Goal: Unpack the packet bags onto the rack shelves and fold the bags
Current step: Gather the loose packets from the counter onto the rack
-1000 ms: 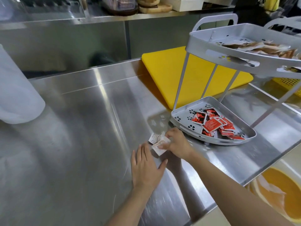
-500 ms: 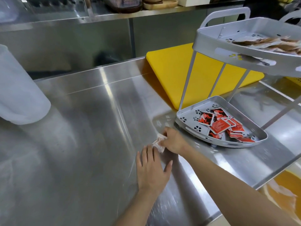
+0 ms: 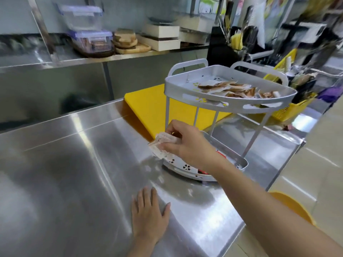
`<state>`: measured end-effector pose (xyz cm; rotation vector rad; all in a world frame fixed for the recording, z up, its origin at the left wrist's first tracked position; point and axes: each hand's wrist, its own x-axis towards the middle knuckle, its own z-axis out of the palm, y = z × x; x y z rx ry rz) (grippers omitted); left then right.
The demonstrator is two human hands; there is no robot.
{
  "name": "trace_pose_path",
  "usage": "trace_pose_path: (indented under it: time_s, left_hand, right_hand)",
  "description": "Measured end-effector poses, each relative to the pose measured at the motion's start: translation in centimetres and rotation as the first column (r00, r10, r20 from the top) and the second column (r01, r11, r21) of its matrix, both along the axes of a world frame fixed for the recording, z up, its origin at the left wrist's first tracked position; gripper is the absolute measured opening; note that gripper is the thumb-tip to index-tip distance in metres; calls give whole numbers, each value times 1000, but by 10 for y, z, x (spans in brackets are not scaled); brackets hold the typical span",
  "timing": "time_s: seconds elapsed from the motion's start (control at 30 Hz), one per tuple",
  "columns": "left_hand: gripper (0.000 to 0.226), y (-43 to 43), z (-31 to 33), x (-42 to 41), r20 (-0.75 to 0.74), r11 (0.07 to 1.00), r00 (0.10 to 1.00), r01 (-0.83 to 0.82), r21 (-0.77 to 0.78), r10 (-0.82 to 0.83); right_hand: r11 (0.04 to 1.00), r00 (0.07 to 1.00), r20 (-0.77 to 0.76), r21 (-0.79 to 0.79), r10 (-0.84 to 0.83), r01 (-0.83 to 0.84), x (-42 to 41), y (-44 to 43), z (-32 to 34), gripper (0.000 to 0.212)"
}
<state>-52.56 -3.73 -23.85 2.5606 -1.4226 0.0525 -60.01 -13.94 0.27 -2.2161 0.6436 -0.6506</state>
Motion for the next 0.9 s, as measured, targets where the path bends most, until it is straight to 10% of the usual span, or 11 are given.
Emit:
trace_pose_path:
  time_s: [0.2,0.3,0.43,0.7,0.9]
  left_hand:
    - [69,1,-3,2,-24,996,1000,-18,-88,16]
    - [71,4,7,2,-56,999,998,-9,-42,7]
    - [76,6,9,2,-85,1000,996,-29,5,29]
    - [72,16,5,23,-126,997,991,60,53,-53]
    - [66,81,29,72,-127,991,983,-134,6,134]
  right_hand:
    - [836,829,486,-303,-277,458,-26,-30,70,14]
    - [689,788,350,-386,-506,613,-28,-61,81,16]
    - [764,758,-195,-359,-623,536,-35,-77,81,50]
    - [705,847,94,-510,-523,492,-4,-34,62,35]
    - [861,992,-10,-498,-125,104,93,35,-2,26]
